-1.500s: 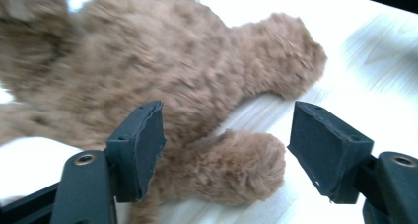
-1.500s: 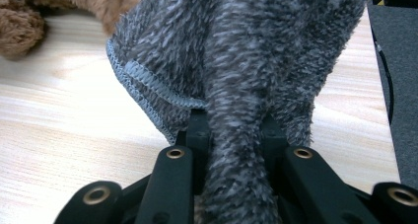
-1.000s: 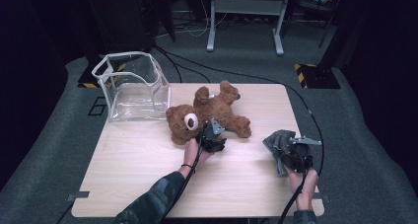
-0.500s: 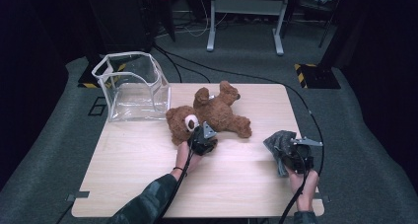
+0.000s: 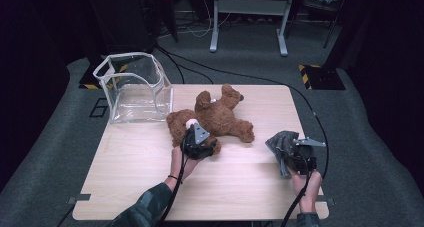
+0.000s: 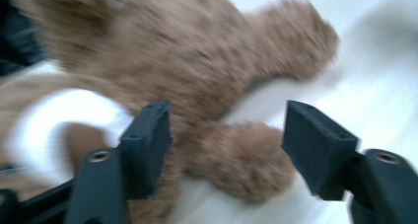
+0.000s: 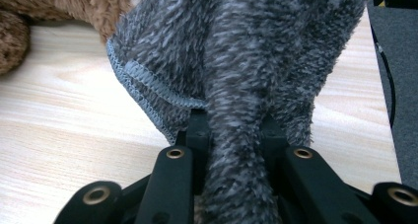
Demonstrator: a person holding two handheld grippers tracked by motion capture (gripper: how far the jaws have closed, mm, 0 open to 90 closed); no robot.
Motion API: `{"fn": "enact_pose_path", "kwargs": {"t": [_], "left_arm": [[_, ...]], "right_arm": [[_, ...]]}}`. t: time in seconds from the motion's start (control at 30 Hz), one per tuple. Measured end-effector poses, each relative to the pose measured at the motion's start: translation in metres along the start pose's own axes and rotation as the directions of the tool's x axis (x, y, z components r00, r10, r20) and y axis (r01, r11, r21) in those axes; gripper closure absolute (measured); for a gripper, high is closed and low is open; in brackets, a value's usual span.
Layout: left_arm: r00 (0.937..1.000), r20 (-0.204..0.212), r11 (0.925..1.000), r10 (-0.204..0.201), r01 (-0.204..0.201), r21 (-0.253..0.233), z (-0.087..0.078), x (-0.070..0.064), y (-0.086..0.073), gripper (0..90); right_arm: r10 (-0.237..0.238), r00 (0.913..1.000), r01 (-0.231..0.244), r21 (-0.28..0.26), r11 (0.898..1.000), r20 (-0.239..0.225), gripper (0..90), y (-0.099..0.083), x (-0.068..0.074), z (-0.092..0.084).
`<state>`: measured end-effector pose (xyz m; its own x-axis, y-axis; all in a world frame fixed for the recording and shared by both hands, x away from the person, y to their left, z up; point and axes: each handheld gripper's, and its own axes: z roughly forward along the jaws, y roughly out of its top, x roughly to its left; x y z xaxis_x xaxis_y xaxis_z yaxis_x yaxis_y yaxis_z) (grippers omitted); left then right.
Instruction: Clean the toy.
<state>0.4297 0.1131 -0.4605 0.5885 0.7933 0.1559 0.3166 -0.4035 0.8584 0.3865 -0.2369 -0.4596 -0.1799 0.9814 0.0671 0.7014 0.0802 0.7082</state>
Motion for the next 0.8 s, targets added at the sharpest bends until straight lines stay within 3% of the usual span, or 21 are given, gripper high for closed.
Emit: {"fn": "enact_pose_path", "kwargs": {"t": [0.03, 0.07, 0.1, 0.13, 0.17, 0.2, 0.3, 0.37, 0.4, 0.47, 0.53, 0.67, 0.73, 0.8], "left_arm": [[0.9988, -0.045, 0.9996, -0.018, 0.017, -0.020, -0.007, 0.005, 0.003, 30.8], [0.9988, -0.045, 0.9996, -0.018, 0.017, -0.020, -0.007, 0.005, 0.003, 27.5], [0.9928, -0.105, 0.9979, -0.059, 0.056, -0.031, -0.015, 0.014, 0.005, 24.8], [0.9928, -0.105, 0.9979, -0.059, 0.056, -0.031, -0.015, 0.014, 0.005, 22.2], [0.9816, -0.168, 0.9957, -0.091, 0.086, -0.036, -0.018, 0.023, 0.005, 19.8], [0.9766, -0.191, 0.9951, -0.098, 0.094, -0.029, -0.018, 0.026, 0.004, 17.5], [0.9572, -0.249, 0.9882, -0.147, 0.153, 0.004, -0.012, 0.038, -0.002, 15.1], [0.9486, -0.266, 0.9821, -0.171, 0.186, 0.031, -0.006, 0.044, -0.006, 15.2], [0.9465, -0.271, 0.9805, -0.176, 0.193, 0.038, -0.002, 0.045, -0.008, 15.0], [0.9490, -0.259, 0.9784, -0.179, 0.200, 0.054, 0.005, 0.047, -0.011, 13.3], [0.9490, -0.270, 0.9808, -0.162, 0.185, 0.062, 0.010, 0.046, -0.011, 11.0], [0.9444, -0.287, 0.9803, -0.161, 0.187, 0.064, 0.019, 0.047, -0.012, 11.0], [0.9455, -0.289, 0.9816, -0.151, 0.178, 0.069, 0.024, 0.048, -0.015, 14.1], [0.9480, -0.271, 0.9790, -0.167, 0.192, 0.069, 0.027, 0.050, -0.018, 21.2]], "right_arm": [[0.004, 1.0000, -0.004, -0.004, 1.000, -0.001, 74.2, 0.001, 0.001, 0.000], [0.004, 1.0000, -0.004, -0.004, 1.000, -0.001, 74.2, 0.001, 0.001, 0.000], [0.002, 1.0000, -0.002, -0.010, 1.000, -0.003, 74.2, 0.003, 0.003, -0.001], [-0.009, 1.0000, 0.008, -0.012, 1.000, -0.005, 74.2, 0.003, 0.003, -0.002], [-0.005, 1.0000, 0.005, -0.013, 1.000, -0.006, 74.2, 0.004, 0.004, -0.002], [-0.012, 0.9999, 0.012, -0.014, 1.000, -0.009, 74.2, 0.005, 0.005, -0.002], [-0.017, 0.9998, 0.017, -0.016, 1.000, -0.008, 74.2, 0.007, 0.007, -0.002], [-0.011, 0.9999, 0.011, -0.019, 1.000, -0.010, 74.2, 0.008, 0.008, -0.001], [-0.016, 0.9998, 0.016, -0.015, 1.000, -0.008, 74.2, 0.008, 0.008, -0.002], [-0.017, 0.9998, 0.017, -0.011, 1.000, -0.006, 74.2, 0.008, 0.008, -0.001], [-0.017, 0.9998, 0.017, -0.010, 1.000, -0.005, 74.2, 0.008, 0.008, -0.001], [-0.007, 1.0000, 0.007, -0.004, 1.000, -0.006, 74.2, 0.005, 0.005, 0.000], [-0.005, 1.0000, 0.005, 0.000, 1.000, -0.002, 74.2, 0.004, 0.004, 0.000], [0.000, 1.0000, 0.000, -0.001, 1.000, -0.002, 74.2, 0.004, 0.003, 0.000]]}}
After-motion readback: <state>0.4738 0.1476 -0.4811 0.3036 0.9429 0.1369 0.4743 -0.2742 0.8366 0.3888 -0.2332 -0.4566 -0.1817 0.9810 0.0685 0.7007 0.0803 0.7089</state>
